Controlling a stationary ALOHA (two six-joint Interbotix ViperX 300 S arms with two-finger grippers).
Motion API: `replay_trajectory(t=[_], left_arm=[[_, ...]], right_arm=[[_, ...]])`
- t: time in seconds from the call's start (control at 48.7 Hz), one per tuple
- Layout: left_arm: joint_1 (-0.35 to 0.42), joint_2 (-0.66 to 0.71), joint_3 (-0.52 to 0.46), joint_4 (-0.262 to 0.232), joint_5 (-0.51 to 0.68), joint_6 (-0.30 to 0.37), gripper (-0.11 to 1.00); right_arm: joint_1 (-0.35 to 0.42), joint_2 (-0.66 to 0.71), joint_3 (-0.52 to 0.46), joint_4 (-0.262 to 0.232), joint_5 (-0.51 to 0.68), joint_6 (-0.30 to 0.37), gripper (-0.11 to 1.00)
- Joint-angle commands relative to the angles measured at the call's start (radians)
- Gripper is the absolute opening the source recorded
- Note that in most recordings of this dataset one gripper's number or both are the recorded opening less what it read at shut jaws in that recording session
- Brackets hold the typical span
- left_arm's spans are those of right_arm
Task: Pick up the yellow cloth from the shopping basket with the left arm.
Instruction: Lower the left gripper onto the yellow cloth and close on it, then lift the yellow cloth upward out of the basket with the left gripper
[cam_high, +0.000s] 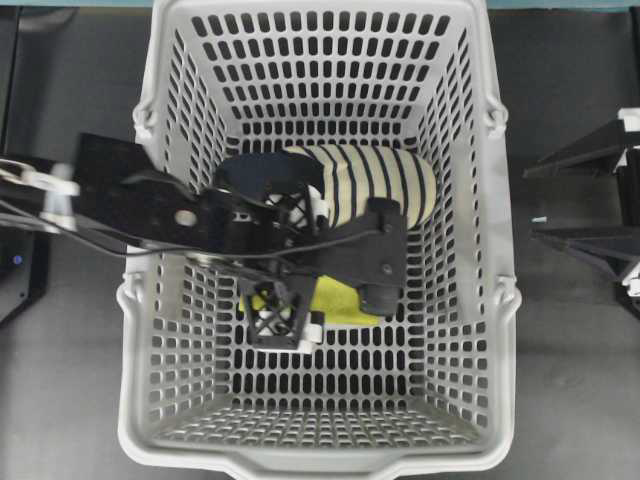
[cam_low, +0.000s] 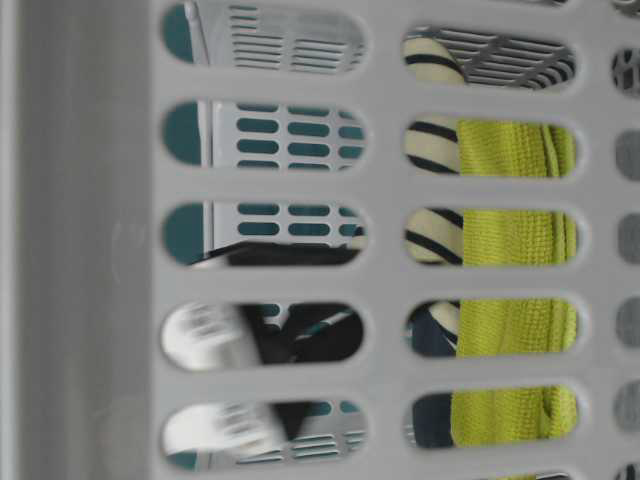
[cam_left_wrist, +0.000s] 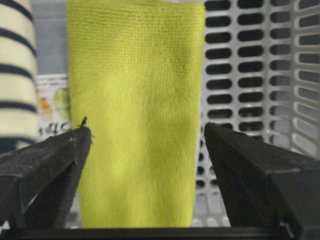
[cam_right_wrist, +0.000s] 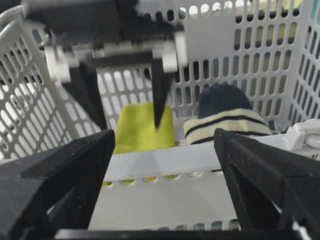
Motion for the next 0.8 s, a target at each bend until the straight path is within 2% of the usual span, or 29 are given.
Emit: replay_trajectory(t=[0.0, 0.431, 0.575, 0.677, 0.78], left_arm=[[0.005, 0.021, -0.018, 0.003, 0.000, -0.002, 0.89], [0.012, 0.063, -0.014, 0.003, -0.029, -0.014, 0.88], [0.008, 0.084, -0.003, 0.003, -0.035, -0.011, 0.84], [0.003, 0.089, 0.008, 0.003, -0.037, -0.009, 0.74], [0.002, 0.086, 0.009, 0.003, -0.032, -0.008, 0.54]], right_arm=[[0.000, 0.005, -0.017, 0.002, -0.012, -0.002, 0.77], [0.000, 0.005, -0.009, 0.002, -0.051, -0.003, 0.76], [0.000, 0.005, -0.008, 0.002, -0.051, -0.005, 0.76], [0.000, 0.005, -0.006, 0.002, -0.051, -0.005, 0.76], [0.000, 0.003, -0.006, 0.000, -0.051, -0.003, 0.76]])
